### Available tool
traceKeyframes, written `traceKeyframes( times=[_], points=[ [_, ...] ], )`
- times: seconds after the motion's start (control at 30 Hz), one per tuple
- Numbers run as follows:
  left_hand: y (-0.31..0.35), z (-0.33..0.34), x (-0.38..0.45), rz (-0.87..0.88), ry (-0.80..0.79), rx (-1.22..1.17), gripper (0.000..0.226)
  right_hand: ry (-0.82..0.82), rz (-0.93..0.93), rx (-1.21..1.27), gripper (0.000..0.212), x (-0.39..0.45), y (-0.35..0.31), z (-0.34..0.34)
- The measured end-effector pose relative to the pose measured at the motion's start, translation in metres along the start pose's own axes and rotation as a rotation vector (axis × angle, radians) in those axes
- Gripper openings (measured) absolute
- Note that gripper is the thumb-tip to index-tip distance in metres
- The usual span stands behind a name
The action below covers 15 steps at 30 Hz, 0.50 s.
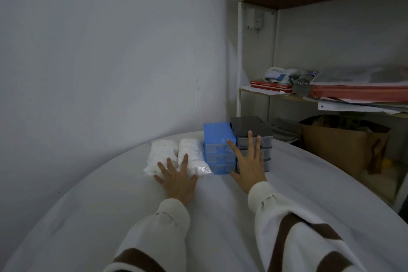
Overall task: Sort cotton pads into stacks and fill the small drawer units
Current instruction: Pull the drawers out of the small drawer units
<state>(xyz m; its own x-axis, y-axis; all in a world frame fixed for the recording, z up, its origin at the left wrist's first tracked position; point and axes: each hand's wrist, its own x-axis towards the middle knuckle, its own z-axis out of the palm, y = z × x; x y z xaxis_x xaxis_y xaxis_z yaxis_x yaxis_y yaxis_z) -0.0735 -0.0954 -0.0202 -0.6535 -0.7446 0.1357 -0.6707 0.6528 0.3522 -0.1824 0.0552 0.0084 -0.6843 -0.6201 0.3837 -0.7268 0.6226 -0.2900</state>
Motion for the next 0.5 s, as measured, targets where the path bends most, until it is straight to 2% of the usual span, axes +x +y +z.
traceKeyframes(
  times=[0.07, 0.17, 0.27, 0.33, 0.4, 0.5],
  points=[
    [0.005, -0.004, -0.004, 0.006, 0.054, -0.008, 0.072, 0.149, 0.008, 0.187, 0.082, -0.002, 0.004, 0.0],
    [0.021, -0.014, -0.012, 0.061, 0.245, -0.157, 0.068, 0.422, 0.102, 0.464, 0.055, -0.004, 0.009, -0.001],
    [0.046, -0.027, -0.014, 0.232, 0.417, -0.331, 0.061, 0.445, 0.416, 0.916, 0.036, 0.002, 0.01, -0.003],
    [0.067, -0.032, -0.014, 0.435, 0.365, -0.385, 0.059, 0.351, 0.645, 1.299, 0.032, 0.008, 0.012, -0.008],
    [0.088, -0.034, -0.015, 0.551, 0.203, -0.288, 0.064, 0.225, 0.723, 1.589, 0.03, 0.009, 0.013, -0.017],
    [0.112, -0.032, -0.013, 0.586, 0.027, -0.088, 0.073, 0.159, 0.703, 1.689, 0.031, 0.005, 0.012, -0.031]
  ],
)
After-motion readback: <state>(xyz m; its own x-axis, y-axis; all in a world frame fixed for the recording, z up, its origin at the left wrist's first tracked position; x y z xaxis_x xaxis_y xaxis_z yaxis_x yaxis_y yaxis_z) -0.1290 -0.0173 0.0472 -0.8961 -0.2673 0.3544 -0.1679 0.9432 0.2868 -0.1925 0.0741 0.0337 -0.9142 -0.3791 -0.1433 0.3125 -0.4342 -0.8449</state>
